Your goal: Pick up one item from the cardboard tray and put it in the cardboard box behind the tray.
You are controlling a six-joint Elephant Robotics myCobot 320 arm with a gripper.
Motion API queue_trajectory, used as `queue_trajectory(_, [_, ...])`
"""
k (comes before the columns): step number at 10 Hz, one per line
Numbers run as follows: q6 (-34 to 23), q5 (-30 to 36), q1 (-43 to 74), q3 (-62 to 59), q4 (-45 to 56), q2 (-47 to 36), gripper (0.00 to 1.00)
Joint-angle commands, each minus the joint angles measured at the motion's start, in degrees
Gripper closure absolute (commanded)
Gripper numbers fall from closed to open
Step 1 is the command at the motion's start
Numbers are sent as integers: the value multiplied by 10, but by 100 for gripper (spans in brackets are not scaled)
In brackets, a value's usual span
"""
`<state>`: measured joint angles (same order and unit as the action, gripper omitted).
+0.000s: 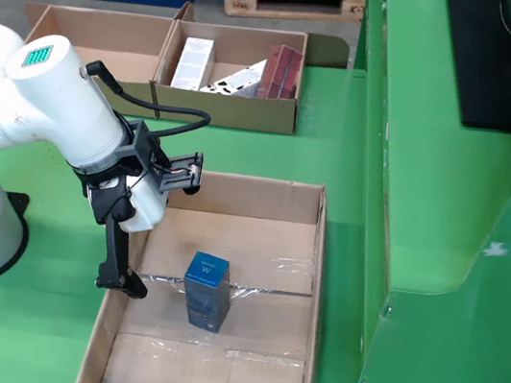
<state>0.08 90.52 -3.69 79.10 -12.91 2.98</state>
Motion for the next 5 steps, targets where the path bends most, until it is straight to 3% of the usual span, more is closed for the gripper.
queue_trajectory(1, [0, -3, 4, -14, -6, -10, 0])
queue_trajectory(5, [-4, 2, 8, -14, -11, -9, 0])
